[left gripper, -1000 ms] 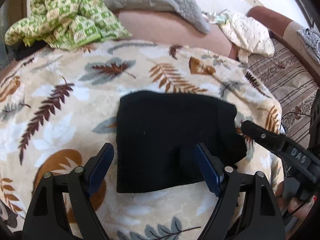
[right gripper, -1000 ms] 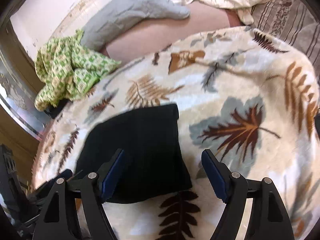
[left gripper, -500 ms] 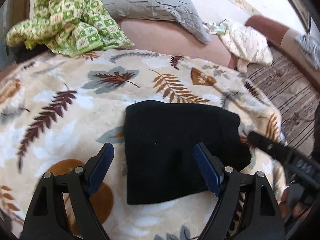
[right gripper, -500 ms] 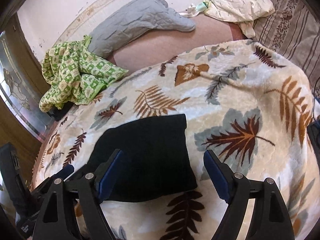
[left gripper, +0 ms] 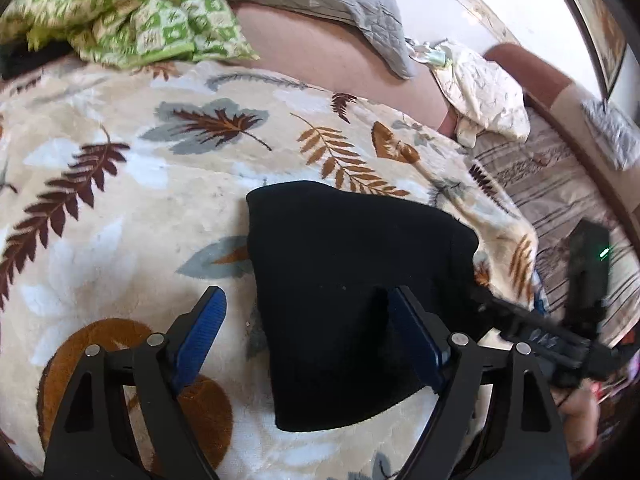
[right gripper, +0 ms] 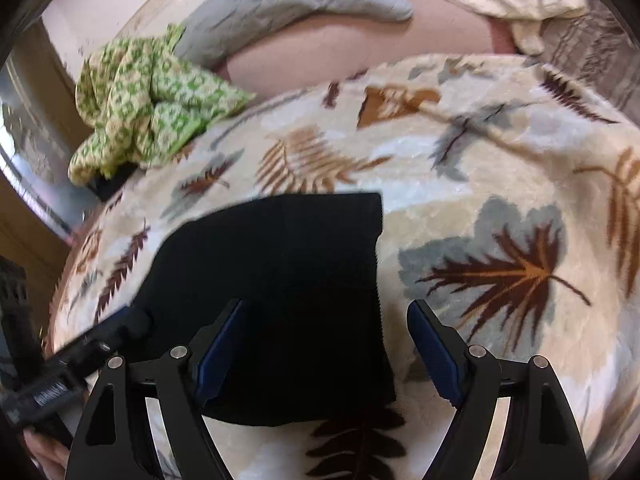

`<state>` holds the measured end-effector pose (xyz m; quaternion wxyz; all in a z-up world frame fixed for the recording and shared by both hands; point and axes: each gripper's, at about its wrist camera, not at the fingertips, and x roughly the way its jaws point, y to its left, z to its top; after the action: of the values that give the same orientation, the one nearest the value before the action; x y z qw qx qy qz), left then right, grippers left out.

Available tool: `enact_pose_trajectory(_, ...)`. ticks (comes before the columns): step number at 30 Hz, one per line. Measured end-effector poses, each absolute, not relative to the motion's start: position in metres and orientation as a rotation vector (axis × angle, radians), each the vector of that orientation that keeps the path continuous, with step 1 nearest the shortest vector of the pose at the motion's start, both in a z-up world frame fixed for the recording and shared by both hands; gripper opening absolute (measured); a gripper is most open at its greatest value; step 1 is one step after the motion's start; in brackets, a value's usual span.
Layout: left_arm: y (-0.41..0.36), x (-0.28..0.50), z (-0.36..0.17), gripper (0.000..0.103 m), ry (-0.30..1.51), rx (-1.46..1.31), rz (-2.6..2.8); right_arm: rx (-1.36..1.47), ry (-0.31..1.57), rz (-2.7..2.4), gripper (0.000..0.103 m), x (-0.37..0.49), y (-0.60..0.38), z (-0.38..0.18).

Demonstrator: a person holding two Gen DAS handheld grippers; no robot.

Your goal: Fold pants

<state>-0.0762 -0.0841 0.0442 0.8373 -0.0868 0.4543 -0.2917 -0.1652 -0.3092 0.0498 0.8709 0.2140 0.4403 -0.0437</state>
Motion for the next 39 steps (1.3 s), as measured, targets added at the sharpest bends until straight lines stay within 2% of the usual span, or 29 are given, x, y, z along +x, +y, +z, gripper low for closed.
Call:
enact_pose_trajectory(4,-0.080,-0.062,0.028,0.090,1.057,-0.276,-0.632,0.542,0.934,-0.013,0.084,-0.158,-0.316,0.034)
enact_pose_trajectory(6,-0.082,-0.057,0.019,0.099,1.092,-0.312,-0.639,0.609,0.937,0.019,0.085,-0.155,-0.322,0.024)
enact_pose_trajectory(8,-0.087,-0.056,0.017,0.101,1.072,-0.322,-0.640,0.648,0.906,0.037,0.085,-0.156,-0.325,0.023)
enact_pose_trajectory(10,-0.094,-0.056,0.017,0.101,1.061,-0.294,-0.652,0.689,0.887,0.056,0.079,-0.156,-0.327,0.021)
enact_pose_trajectory(12,-0.101,-0.058,0.018,0.087,1.053,-0.270,-0.677,0.649,0.887,0.044,0.068,-0.156,-0.322,0.025)
enact_pose_trajectory(13,-0.105,-0.059,0.019,0.075,1.055,-0.249,-0.686,0.640,0.879,0.047,0.062,-0.156,-0.320,0.027)
enact_pose_trajectory(17,-0.104,-0.059,0.032,0.058,1.034,-0.203,-0.688,0.634,0.847,0.046,0.050,-0.156,-0.315,0.043)
enact_pose_trajectory(18,-0.101,-0.058,0.037,0.057,1.029,-0.206,-0.690,0.623,0.838,0.048,0.048,-0.154,-0.312,0.049)
enact_pose_trajectory(24,-0.083,-0.031,0.066,0.056,0.964,-0.157,-0.636,0.596,0.795,0.103,0.047,-0.125,-0.293,0.075)
enact_pose_trajectory(28,-0.081,-0.004,0.056,0.057,0.999,-0.101,-0.564,0.580,0.817,0.087,0.050,-0.094,-0.280,0.066)
enact_pose_trajectory(31,-0.083,0.002,0.034,0.067,1.063,-0.080,-0.521,0.492,0.926,-0.008,0.057,-0.081,-0.272,0.048)
enact_pose_trajectory(33,-0.079,-0.003,0.032,0.081,1.025,-0.076,-0.497,0.381,0.909,-0.062,0.063,-0.091,-0.266,0.053)
enact_pose_trajectory(39,-0.075,-0.017,0.042,0.083,0.956,-0.047,-0.418,0.284,0.829,-0.128,0.065,-0.122,-0.259,0.085)
